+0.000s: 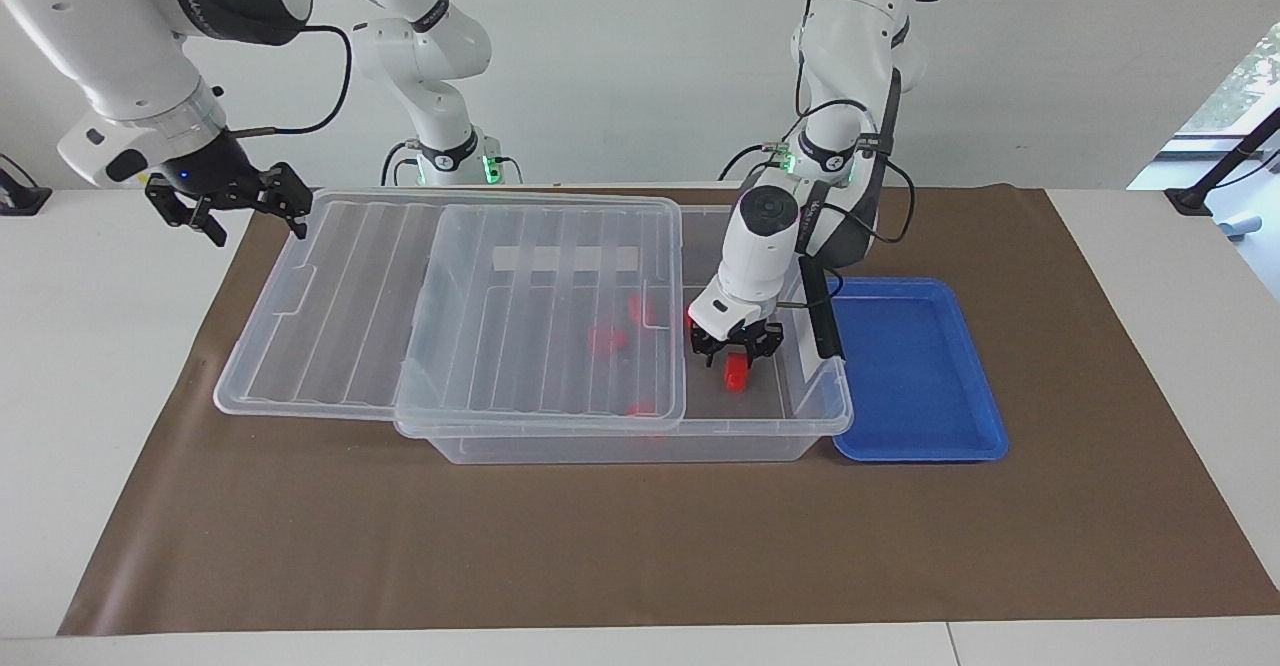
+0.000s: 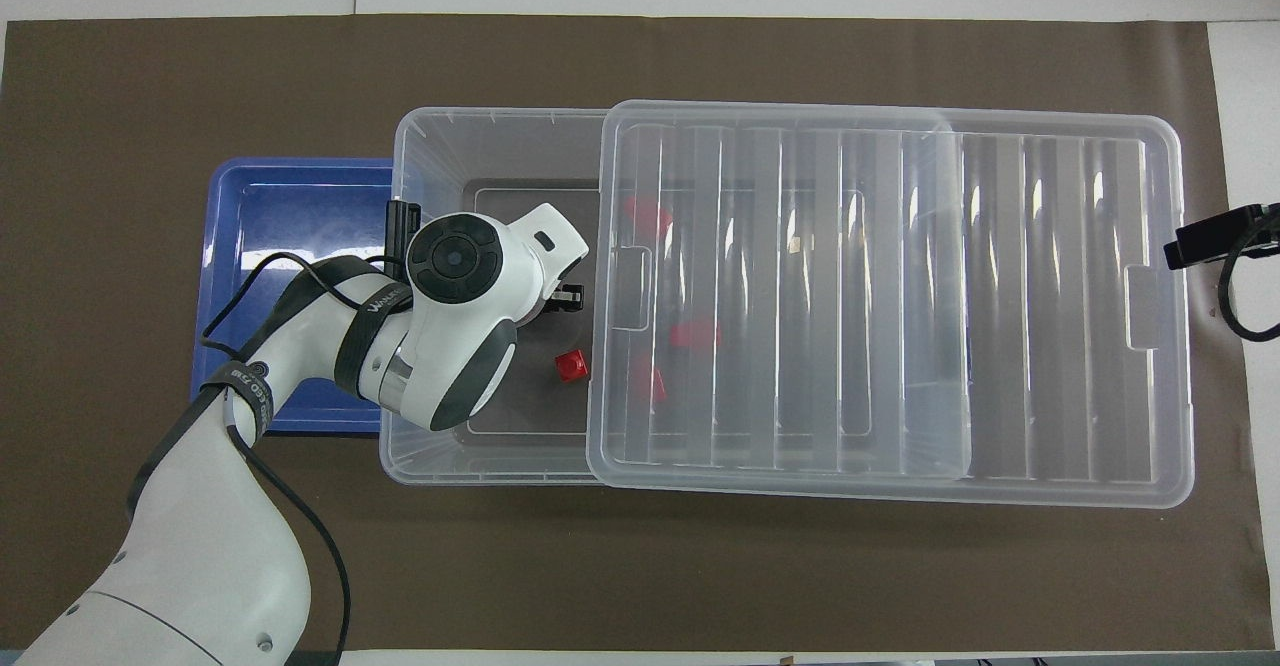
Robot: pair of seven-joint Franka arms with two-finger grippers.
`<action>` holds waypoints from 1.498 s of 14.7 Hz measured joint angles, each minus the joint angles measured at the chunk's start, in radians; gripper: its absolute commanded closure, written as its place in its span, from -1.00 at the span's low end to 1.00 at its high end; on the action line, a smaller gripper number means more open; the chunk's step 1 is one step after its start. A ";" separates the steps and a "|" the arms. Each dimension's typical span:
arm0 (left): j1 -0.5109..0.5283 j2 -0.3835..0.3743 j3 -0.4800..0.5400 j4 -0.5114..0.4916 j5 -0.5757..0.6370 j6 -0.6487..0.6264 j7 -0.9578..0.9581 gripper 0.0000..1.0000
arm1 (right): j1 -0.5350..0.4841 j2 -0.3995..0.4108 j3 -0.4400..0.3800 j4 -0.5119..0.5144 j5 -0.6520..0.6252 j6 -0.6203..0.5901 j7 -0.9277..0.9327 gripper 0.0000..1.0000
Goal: Place red block in blue tray from box
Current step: 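Reach the left gripper into the opened box and grasp a red block, then lift the red block and carry it over the blue tray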
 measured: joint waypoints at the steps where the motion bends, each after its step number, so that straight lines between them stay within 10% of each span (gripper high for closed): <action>1: 0.000 -0.001 0.001 0.001 0.000 0.000 -0.001 1.00 | 0.000 0.000 0.000 0.000 0.000 0.000 0.000 -1.00; 15: 0.023 -0.317 0.019 0.020 0.000 -0.298 -0.009 1.00 | -0.003 0.000 -0.001 0.002 0.000 0.000 0.000 -1.00; 22: 0.266 -0.408 0.027 -0.028 0.002 -0.370 0.214 1.00 | -0.003 0.000 -0.001 0.002 0.000 0.000 0.000 -1.00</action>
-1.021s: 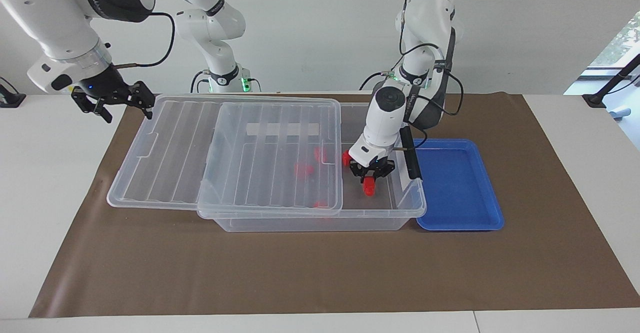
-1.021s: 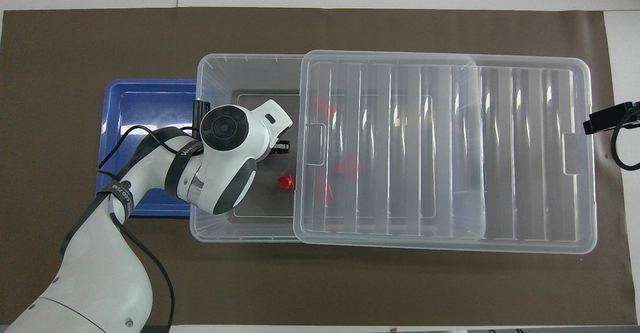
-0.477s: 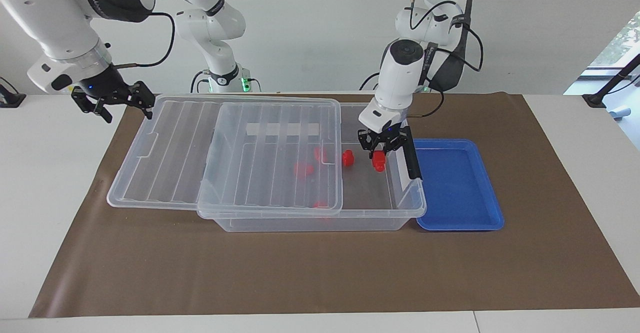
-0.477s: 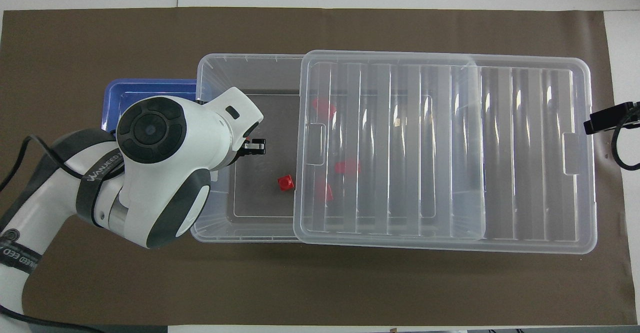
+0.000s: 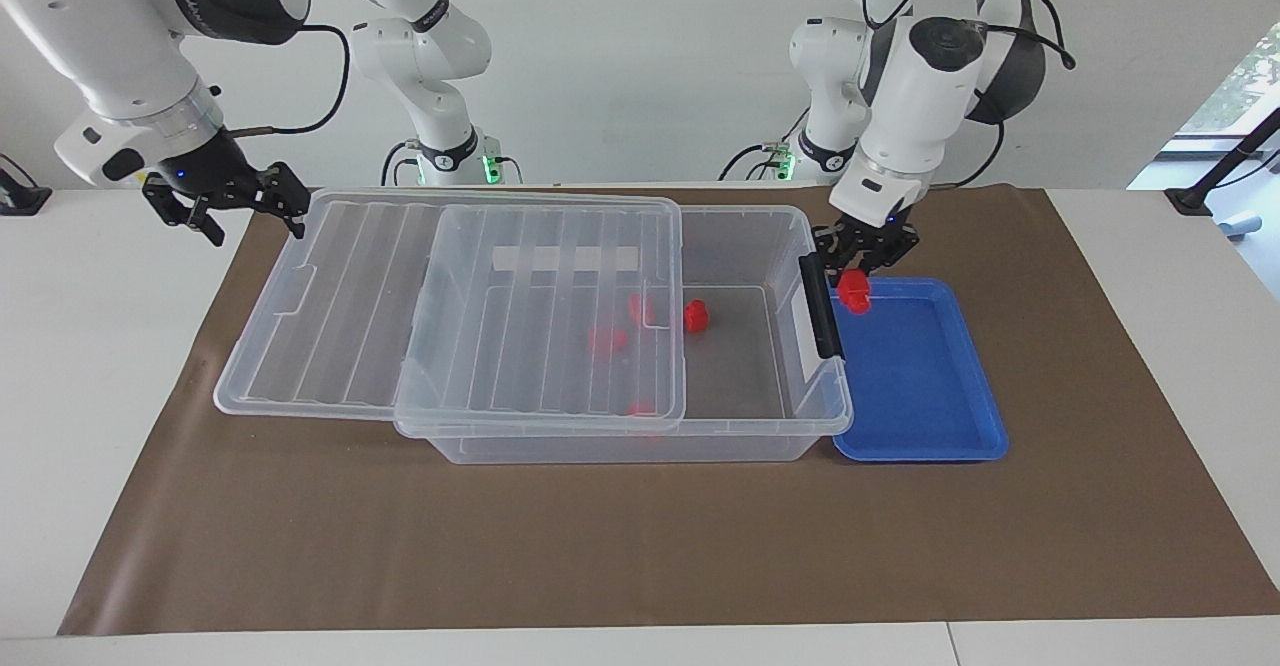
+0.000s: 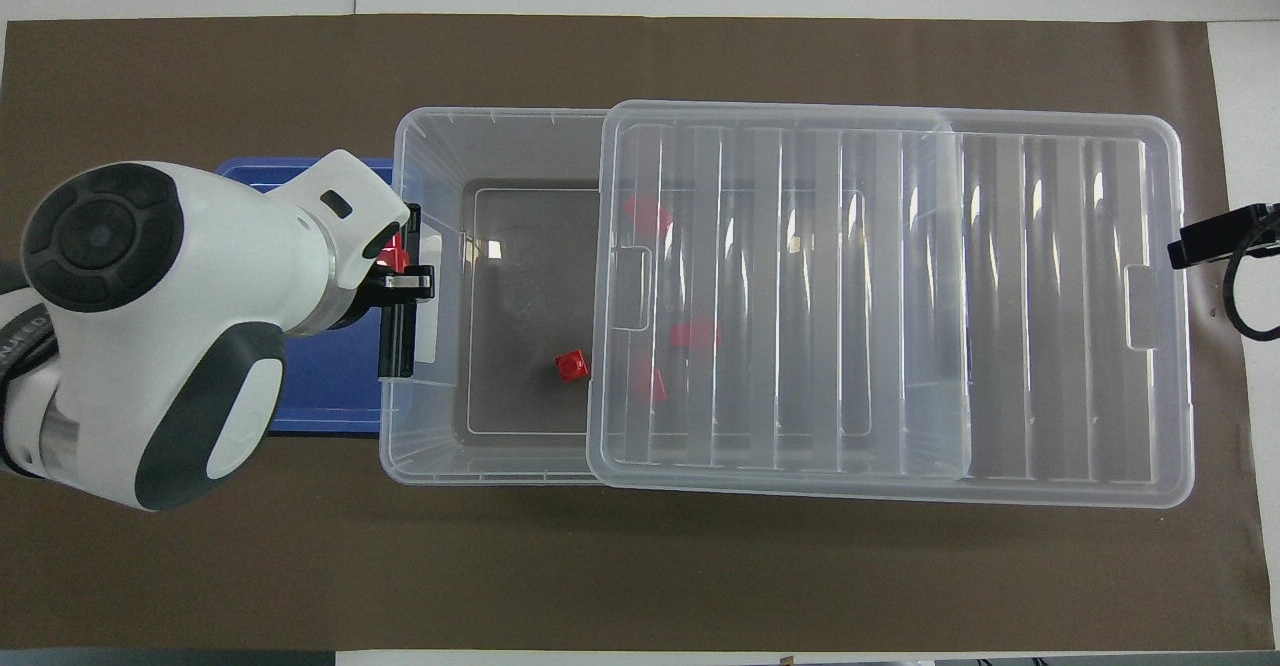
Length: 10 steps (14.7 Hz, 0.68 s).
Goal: Place red block in blue tray from box
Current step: 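Lift the red block and carry it over the blue tray, then lower the red block into the blue tray and open the left gripper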
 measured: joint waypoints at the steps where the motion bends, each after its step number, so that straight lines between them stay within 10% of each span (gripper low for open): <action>1: 0.041 0.000 0.001 -0.025 0.000 0.035 0.050 1.00 | 0.000 0.000 0.000 0.000 0.000 0.000 0.000 -1.00; 10: 0.159 0.120 0.001 -0.240 0.000 0.391 0.241 1.00 | 0.000 0.000 -0.001 0.000 0.000 0.000 0.000 -1.00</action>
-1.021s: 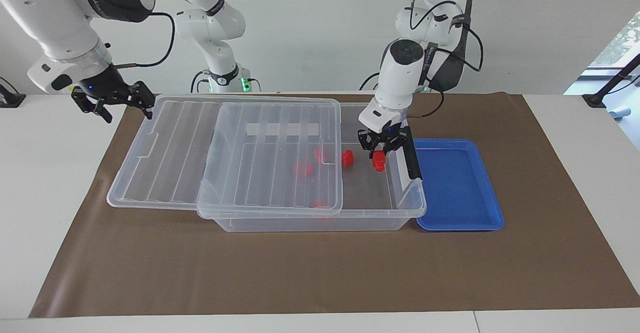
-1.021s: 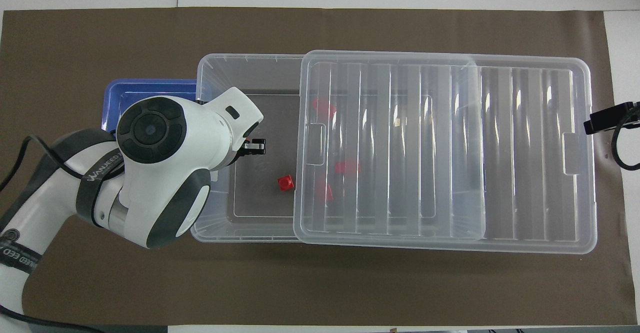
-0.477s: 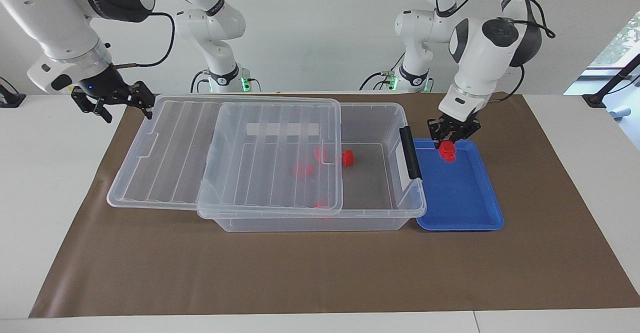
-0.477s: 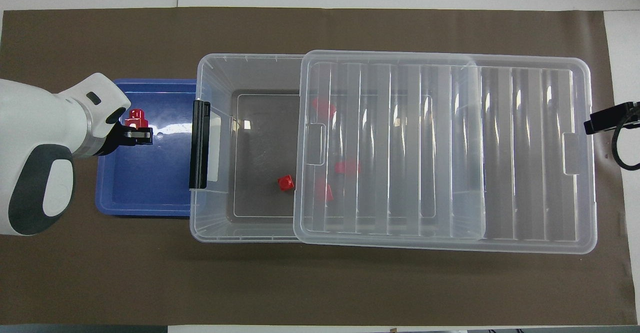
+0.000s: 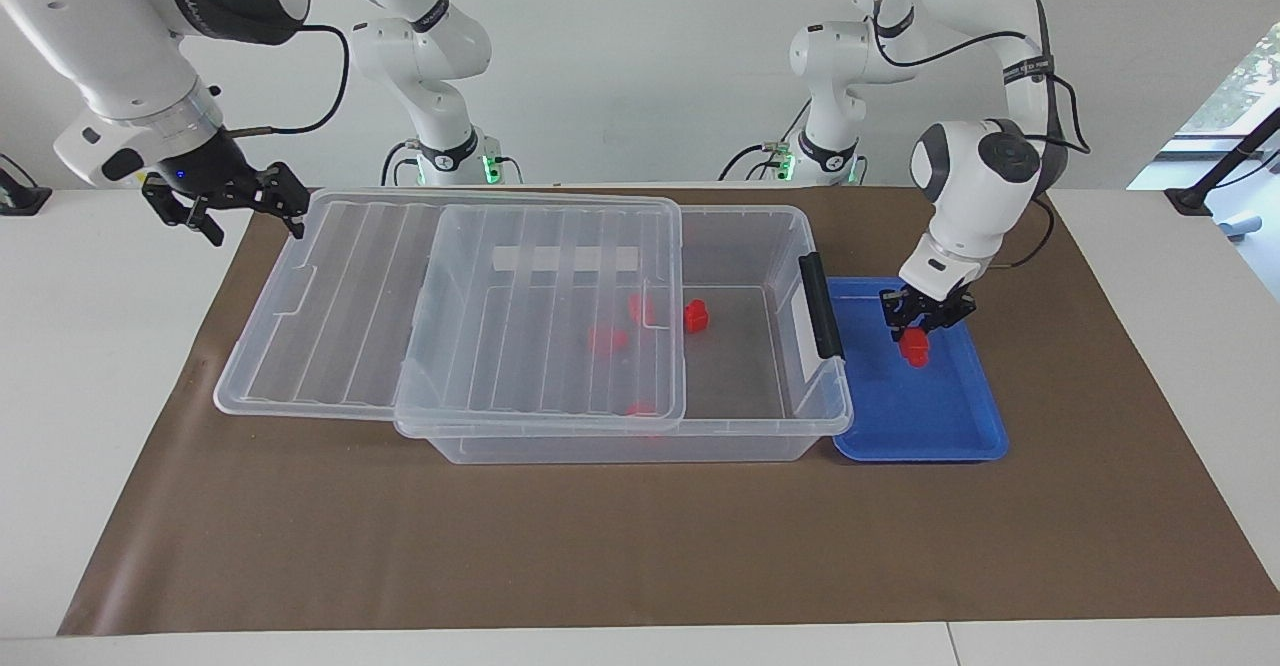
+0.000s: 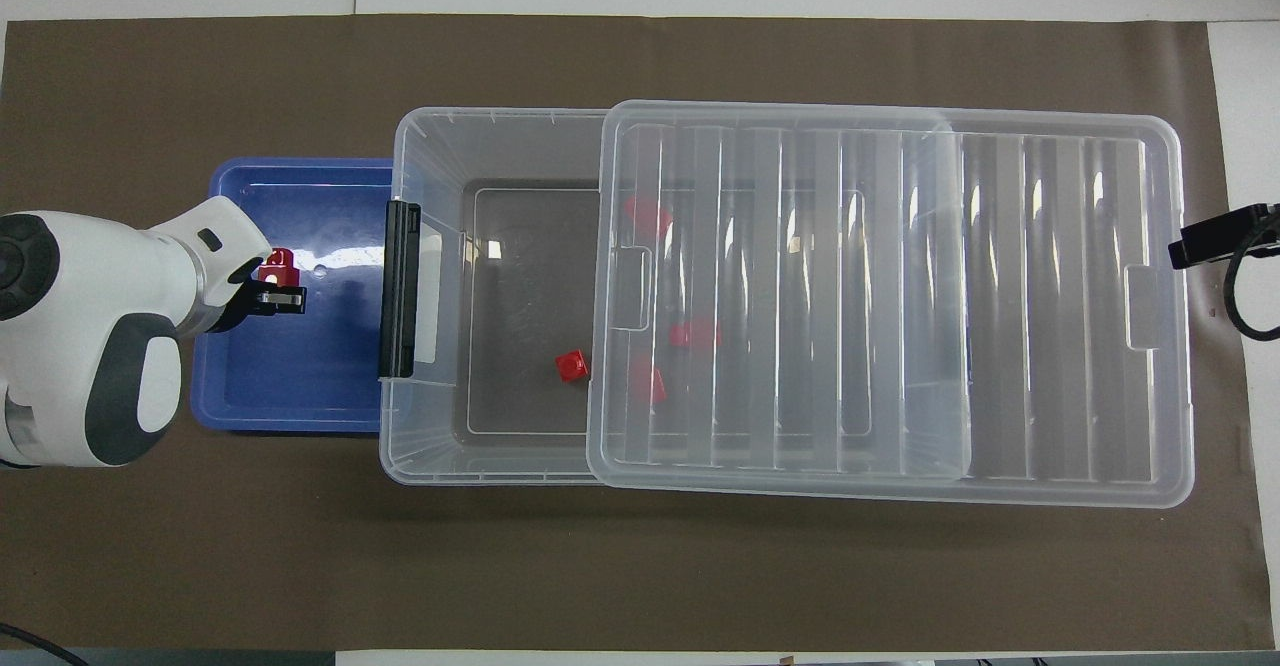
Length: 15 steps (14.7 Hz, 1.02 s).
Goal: Place red block in blue tray from box
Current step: 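Lower the red block into the blue tray and open the left gripper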
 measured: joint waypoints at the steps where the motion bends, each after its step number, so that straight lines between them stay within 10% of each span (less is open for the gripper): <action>1: 0.000 0.026 -0.002 -0.002 0.000 0.034 0.001 1.00 | 0.000 0.000 0.000 0.000 0.000 0.000 0.000 -0.82; 4: 0.000 0.090 -0.004 -0.004 0.000 0.115 0.002 1.00 | 0.000 0.000 -0.001 0.000 0.000 0.000 -0.012 0.61; 5: 0.000 0.104 -0.004 -0.004 0.000 0.133 0.002 0.02 | 0.000 0.000 -0.003 -0.001 -0.001 0.003 -0.029 1.00; 6: 0.000 0.112 -0.004 -0.003 0.000 0.141 0.003 -0.95 | 0.000 0.000 -0.011 -0.004 -0.001 0.011 -0.044 1.00; 15: 0.000 0.080 -0.007 0.116 0.000 -0.044 0.003 -1.00 | -0.013 0.005 -0.134 -0.141 -0.002 0.241 -0.213 1.00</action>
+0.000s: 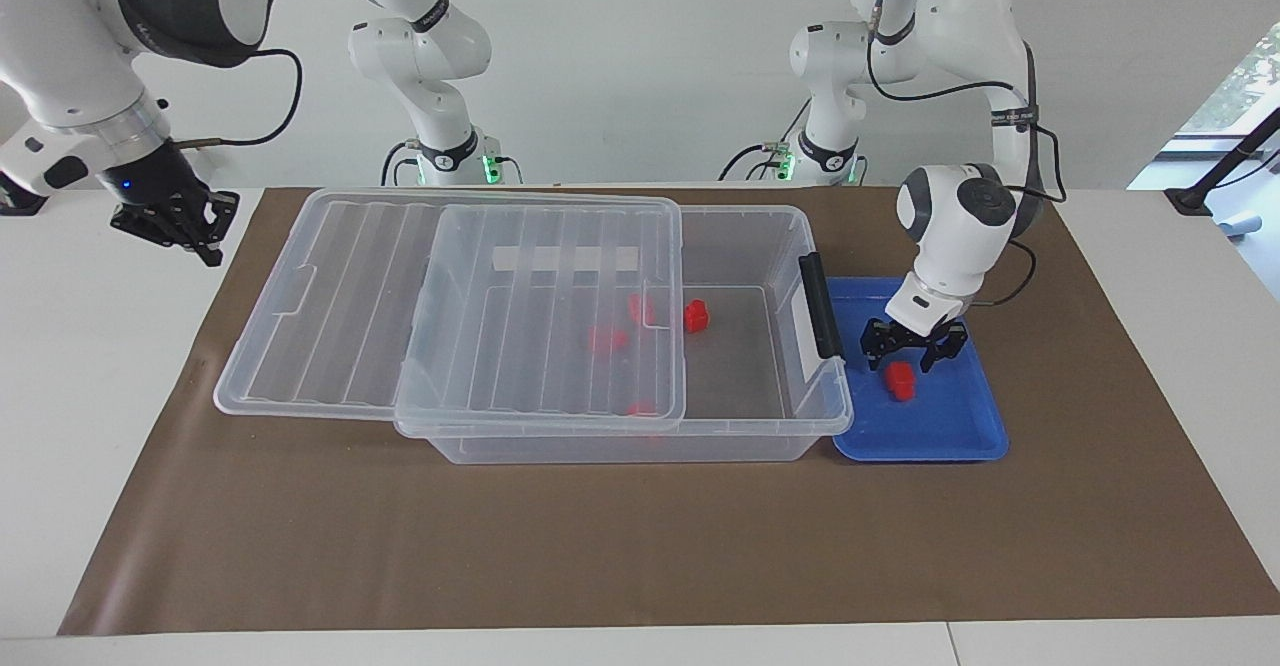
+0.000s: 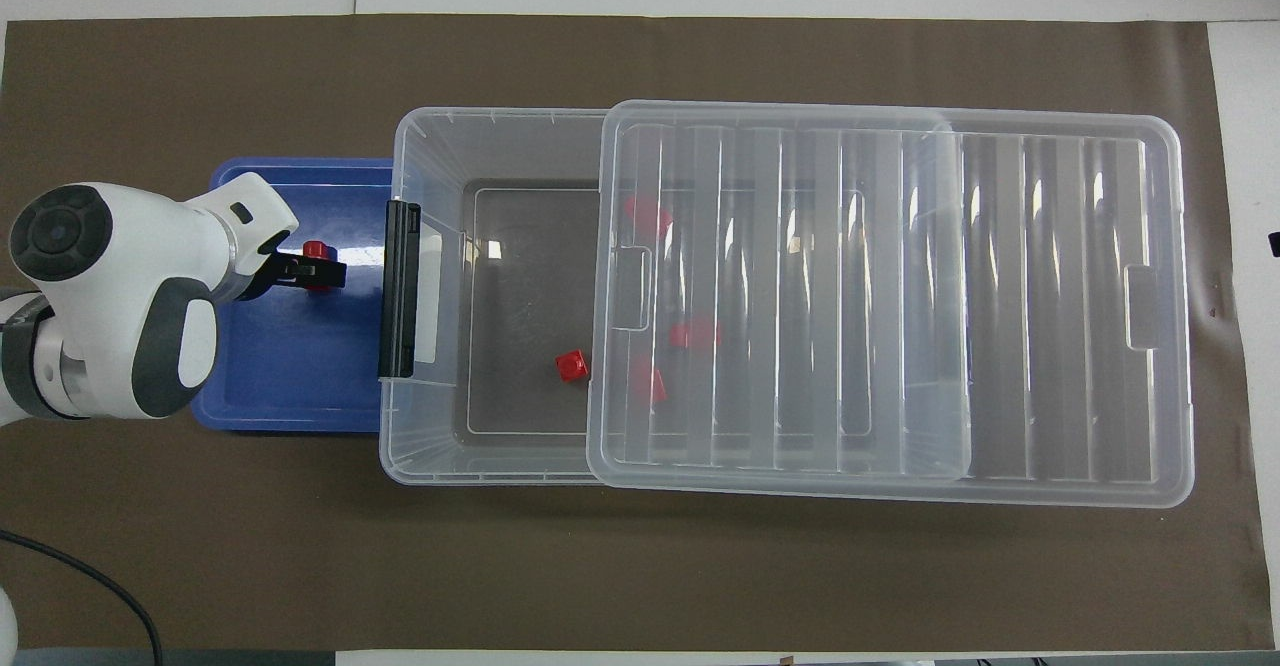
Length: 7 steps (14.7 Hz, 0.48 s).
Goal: Place red block in blue tray from box
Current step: 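Lower the red block into the blue tray and open the left gripper, then withdraw the left gripper while the right gripper reaches the lid edge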
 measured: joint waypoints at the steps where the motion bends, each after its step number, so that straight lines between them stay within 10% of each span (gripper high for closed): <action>1: 0.000 -0.015 0.000 0.042 0.000 -0.075 0.000 -1.00 | 0.000 0.002 0.000 -0.034 0.000 0.038 0.000 1.00; 7: 0.002 -0.077 0.003 0.295 0.000 -0.411 0.000 -1.00 | 0.000 0.013 -0.002 -0.170 0.000 0.168 0.000 1.00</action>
